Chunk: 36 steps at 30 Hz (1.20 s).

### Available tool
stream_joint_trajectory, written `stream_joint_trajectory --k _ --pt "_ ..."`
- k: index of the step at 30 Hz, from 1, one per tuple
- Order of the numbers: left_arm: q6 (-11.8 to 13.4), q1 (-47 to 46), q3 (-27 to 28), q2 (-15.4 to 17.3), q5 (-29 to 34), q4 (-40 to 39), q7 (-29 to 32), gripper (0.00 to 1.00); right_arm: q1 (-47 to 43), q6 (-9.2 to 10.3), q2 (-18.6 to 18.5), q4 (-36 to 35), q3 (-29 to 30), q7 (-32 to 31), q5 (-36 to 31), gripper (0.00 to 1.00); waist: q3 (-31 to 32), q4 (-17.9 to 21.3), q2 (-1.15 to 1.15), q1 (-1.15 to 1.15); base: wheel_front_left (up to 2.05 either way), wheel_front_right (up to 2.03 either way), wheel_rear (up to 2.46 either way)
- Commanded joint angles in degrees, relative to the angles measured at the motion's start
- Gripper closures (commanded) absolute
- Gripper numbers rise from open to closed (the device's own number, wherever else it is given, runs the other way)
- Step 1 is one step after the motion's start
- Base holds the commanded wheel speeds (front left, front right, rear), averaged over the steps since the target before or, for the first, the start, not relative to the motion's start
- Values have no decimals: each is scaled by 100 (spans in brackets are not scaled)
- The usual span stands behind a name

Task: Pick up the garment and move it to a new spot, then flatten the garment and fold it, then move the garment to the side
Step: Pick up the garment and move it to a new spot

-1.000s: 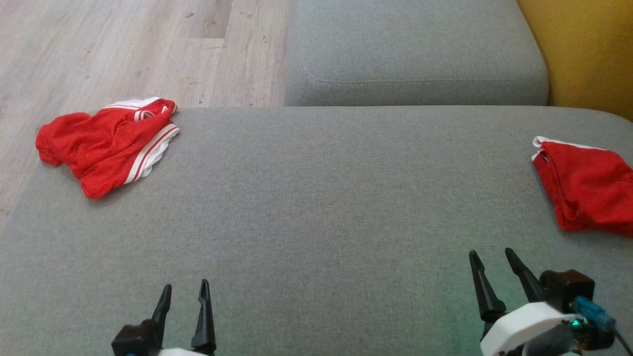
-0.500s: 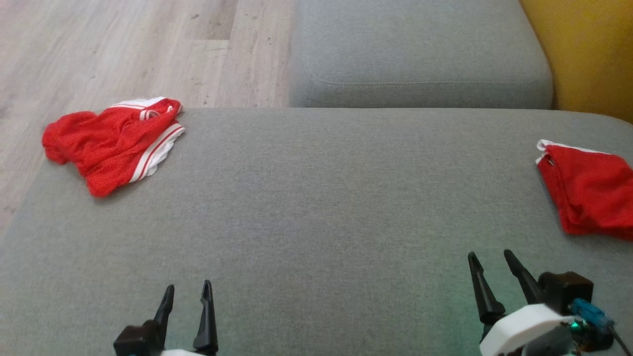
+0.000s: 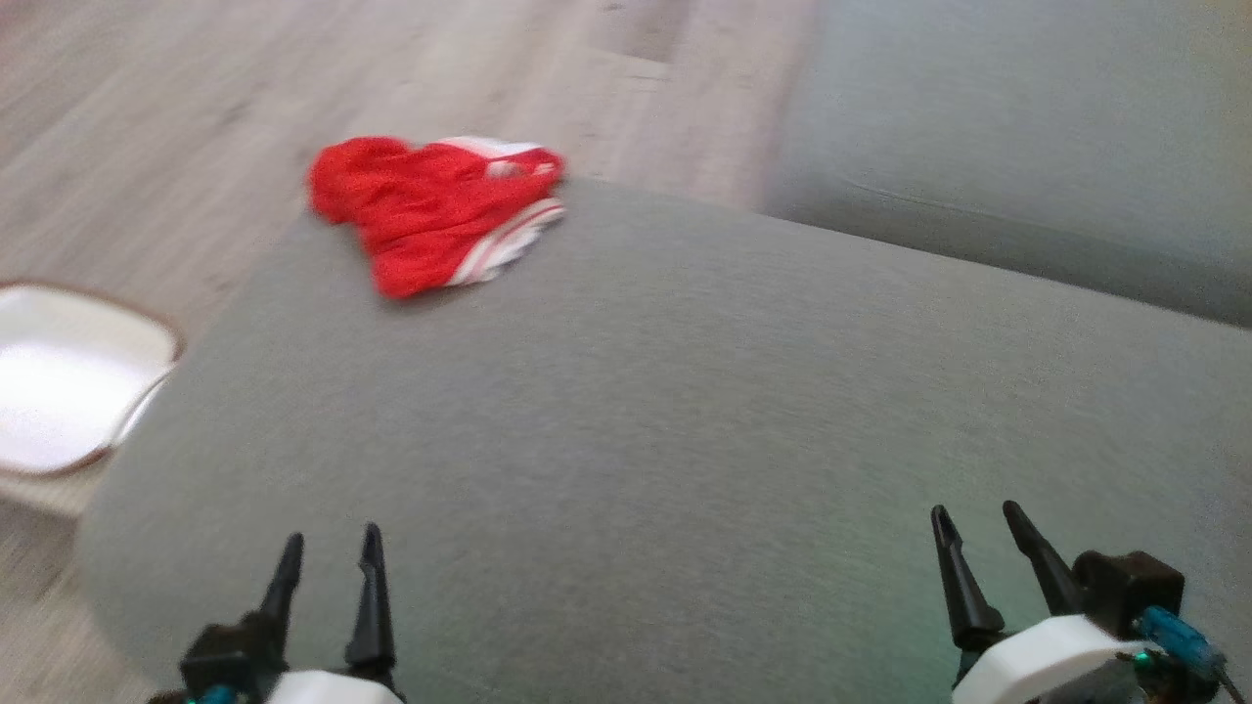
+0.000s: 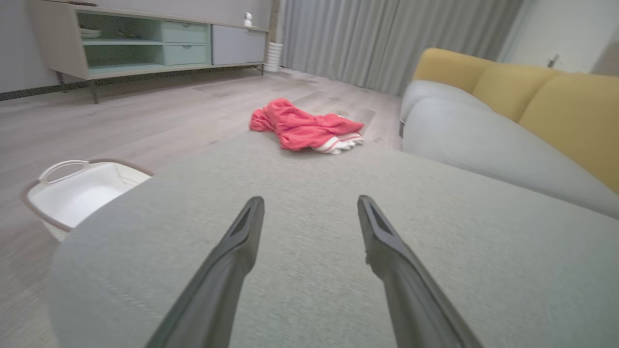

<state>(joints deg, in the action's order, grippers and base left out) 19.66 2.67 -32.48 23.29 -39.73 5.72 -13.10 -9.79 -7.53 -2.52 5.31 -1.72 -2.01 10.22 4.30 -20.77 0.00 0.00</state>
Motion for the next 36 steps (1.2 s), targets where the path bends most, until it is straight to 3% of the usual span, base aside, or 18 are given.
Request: stream_joint_trajectory --k 1,8,15,19,23,28,33,34,36 --pt "70 -242 341 176 44 -261 -16 0 298 4 -36 -205 -183 67 64 0 -43 -657 0 0 0 0 0" --pt "382 177 857 247 3 -746 -138 0 825 4 -36 -175 -589 -39 -30 0 -349 -876 0 0 0 0 0" --pt "426 421 1103 183 22 -922 -172 0 1097 4 -36 -99 -681 -65 -76 0 -443 -931 0 0 0 0 0" --pt "408 414 1328 293 14 -976 -178 0 1224 4 -36 -149 -384 -62 -194 0 -470 -954 0 0 0 0 0" --pt "354 182 1589 603 -13 -1142 -110 0 1301 4 -36 -528 -48 -218 -431 0 -689 -918 0 0 0 0 0" --pt "318 -496 2158 1196 -38 -1451 57 0 1601 4 -36 -1170 130 -601 -815 0 -1285 -560 0 0 0 0 0" --pt "21 -1726 2501 1803 -131 -1263 474 0 1902 4 -36 -1687 174 -915 -1100 0 -1924 -230 0 0 0 0 0" --pt "-141 -2286 2466 1947 -151 -955 681 0 2008 4 -36 -1853 169 -1040 -1237 0 -2171 -97 0 0 0 0 0" --pt "-328 -2887 2381 1996 -167 -592 832 0 2121 4 -39 -2023 140 -1168 -1337 0 -2423 29 0 0 0 0 0"
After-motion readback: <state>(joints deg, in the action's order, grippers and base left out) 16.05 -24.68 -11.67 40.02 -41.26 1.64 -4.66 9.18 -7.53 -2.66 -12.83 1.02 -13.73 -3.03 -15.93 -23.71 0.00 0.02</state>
